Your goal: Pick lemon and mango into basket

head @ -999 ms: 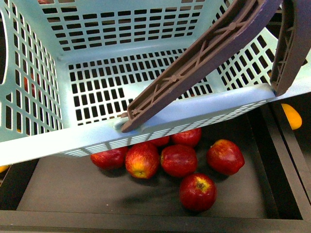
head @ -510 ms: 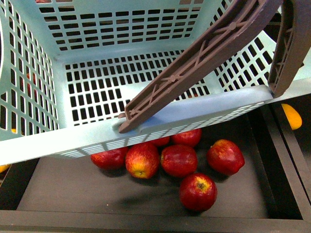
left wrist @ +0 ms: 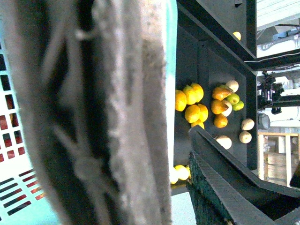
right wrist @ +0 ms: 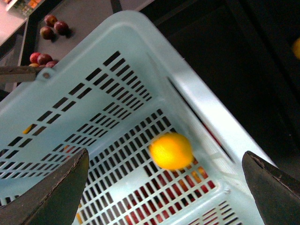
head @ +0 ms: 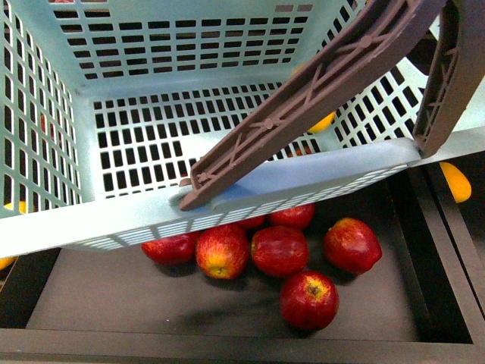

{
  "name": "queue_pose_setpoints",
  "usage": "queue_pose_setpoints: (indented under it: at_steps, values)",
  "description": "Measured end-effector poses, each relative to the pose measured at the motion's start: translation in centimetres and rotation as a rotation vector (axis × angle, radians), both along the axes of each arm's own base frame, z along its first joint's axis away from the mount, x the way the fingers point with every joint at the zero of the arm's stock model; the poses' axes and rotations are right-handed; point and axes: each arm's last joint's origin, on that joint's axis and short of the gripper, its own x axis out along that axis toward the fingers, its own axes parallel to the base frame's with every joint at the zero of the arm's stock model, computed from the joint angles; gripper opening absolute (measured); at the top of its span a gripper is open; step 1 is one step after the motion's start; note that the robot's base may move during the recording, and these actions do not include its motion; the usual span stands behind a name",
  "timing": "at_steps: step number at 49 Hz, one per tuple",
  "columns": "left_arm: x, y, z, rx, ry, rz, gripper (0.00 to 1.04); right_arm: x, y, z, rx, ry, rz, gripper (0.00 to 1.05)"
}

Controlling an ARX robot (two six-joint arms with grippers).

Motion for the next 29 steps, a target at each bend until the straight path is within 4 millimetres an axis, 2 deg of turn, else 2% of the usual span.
queue_pose_setpoints:
  at_steps: [8, 12, 15, 20, 29]
  values:
    - [0.0, 0.1, 0.0, 0.003, -0.003, 0.003, 0.29, -1.8, -4.3, 1.5, -0.09, -0.081, -0.168, 0.96]
    - [0.0, 0.0, 0.0, 0.002, -0.003, 0.003, 0.29, -2.9, -5.6, 1.1, -0.236, -0.347, -0.102, 0.8]
    - [0.0, 0.0, 0.0, 0.001, -0.002, -0.001, 0.29, -4.3, -6.2, -0.4, -0.377, -0.467, -0.061, 0.66]
    - [0.0, 0.0, 0.0, -0.001, 0.001, -0.004, 0.29, -6.1, -7.1, -2.5, -0.495, -0.488, -0.038, 0.45]
    - [0.0, 0.0, 0.0, 0.001, -0.002, -0.001, 0.29, -8.7, -8.1, -5.0, -0.539, -0.481, -0.03, 0.07]
